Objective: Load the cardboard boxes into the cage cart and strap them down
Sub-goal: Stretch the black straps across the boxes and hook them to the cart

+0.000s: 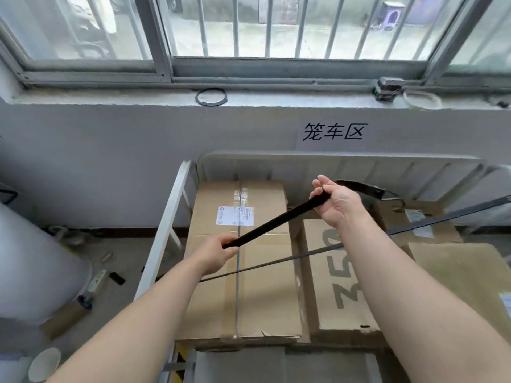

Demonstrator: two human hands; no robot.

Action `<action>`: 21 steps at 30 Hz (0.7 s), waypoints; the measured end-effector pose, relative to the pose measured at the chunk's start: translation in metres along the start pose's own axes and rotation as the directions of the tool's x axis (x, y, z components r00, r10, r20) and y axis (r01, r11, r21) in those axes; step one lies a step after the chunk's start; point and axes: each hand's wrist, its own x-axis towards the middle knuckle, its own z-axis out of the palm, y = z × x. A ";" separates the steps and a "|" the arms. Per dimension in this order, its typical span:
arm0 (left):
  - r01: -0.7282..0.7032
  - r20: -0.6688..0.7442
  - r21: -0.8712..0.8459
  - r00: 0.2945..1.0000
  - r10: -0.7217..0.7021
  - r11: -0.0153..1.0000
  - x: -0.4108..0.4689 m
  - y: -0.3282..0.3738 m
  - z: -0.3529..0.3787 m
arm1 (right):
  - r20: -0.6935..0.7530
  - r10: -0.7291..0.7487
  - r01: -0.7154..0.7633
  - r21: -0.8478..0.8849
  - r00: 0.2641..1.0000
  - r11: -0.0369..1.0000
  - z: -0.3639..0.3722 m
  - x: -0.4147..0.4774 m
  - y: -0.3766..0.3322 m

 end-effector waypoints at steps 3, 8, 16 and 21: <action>-0.015 0.016 0.034 1.000 0.014 0.999 0.009 0.029 0.023 | -0.075 -0.023 0.023 -0.006 0.997 1.000 -0.031 0.008 -0.032; -0.034 0.009 0.015 0.999 0.034 0.999 0.028 0.081 0.057 | -0.156 -0.027 0.025 -0.020 0.987 1.000 -0.079 0.035 -0.086; 0.052 -0.084 -0.004 0.995 -0.053 0.999 0.066 0.136 0.110 | -0.085 0.028 -0.025 0.029 0.996 0.999 -0.148 0.102 -0.174; 0.062 -0.107 -0.030 0.992 -0.065 0.998 0.069 0.168 0.152 | -0.066 0.075 -0.071 0.068 0.995 0.995 -0.196 0.116 -0.208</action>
